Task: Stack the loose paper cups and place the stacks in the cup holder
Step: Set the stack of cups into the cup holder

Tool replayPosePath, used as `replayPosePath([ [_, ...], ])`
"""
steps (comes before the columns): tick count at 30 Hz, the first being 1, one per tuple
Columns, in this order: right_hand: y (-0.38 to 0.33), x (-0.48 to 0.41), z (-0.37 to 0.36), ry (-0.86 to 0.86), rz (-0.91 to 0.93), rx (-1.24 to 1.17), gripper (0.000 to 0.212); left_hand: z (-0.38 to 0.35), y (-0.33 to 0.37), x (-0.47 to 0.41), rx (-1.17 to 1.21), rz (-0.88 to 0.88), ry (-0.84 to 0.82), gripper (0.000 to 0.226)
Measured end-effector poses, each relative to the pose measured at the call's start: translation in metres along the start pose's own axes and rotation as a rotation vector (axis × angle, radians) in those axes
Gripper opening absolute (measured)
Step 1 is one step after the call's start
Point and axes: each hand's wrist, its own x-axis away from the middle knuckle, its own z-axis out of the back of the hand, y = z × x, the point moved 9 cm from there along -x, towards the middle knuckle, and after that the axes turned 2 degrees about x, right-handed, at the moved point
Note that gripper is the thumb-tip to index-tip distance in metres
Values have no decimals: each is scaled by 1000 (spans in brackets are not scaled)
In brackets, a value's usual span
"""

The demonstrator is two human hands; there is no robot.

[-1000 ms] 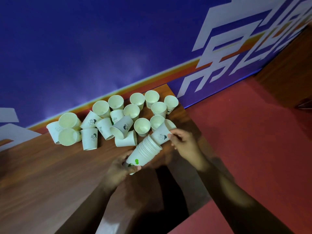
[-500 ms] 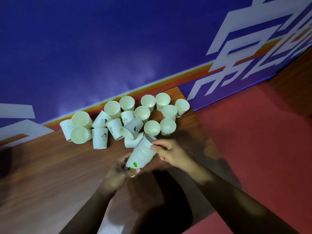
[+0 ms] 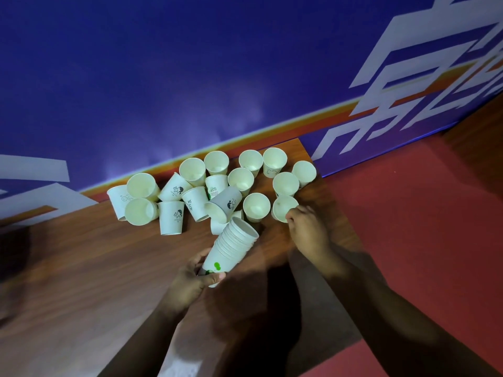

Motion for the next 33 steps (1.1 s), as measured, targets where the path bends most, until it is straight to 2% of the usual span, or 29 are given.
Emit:
replayPosePath([
  [2, 3, 9, 6, 43, 3, -59, 12, 4, -3, -1, -1, 20, 11, 76],
  [5, 6, 17, -6, -56, -5, -143, 35, 6, -1, -2, 0, 16, 17, 80],
  [6, 4, 18, -9, -97, 1, -131, 35, 6, -1, -2, -1, 10, 15, 89],
  [8, -1, 15, -11, -122, 26, -52, 21, 6, 0, -3, -9, 6, 8, 102],
  [10, -6, 11, -5, -89, 38, 4, 13, 8, 0, -3, -20, 11, 5, 90],
  [14, -13, 18, 20, 41, 39, -125, 5, 15, -2, -1, -80, 17, 29, 78],
  [19, -11, 29, 58, 184, -169, -589, 9, 16, -2, 2, -117, -1, 30, 64],
  [21, -31, 28, 65, 206, -135, -701, 10, 12, 0, 3, -97, -8, 10, 59],
  [25, -76, 29, 50, 97, 11, -785, 9, 13, 4, 7, -38, -38, -21, 62],
  [30, -127, 49, 8, -212, 64, -781, 14, 26, 11, 19, -2, -93, -18, 62],
  [33, -152, 63, -3, -270, 84, -812, 15, 44, 5, 32, 29, -100, 9, 65],
])
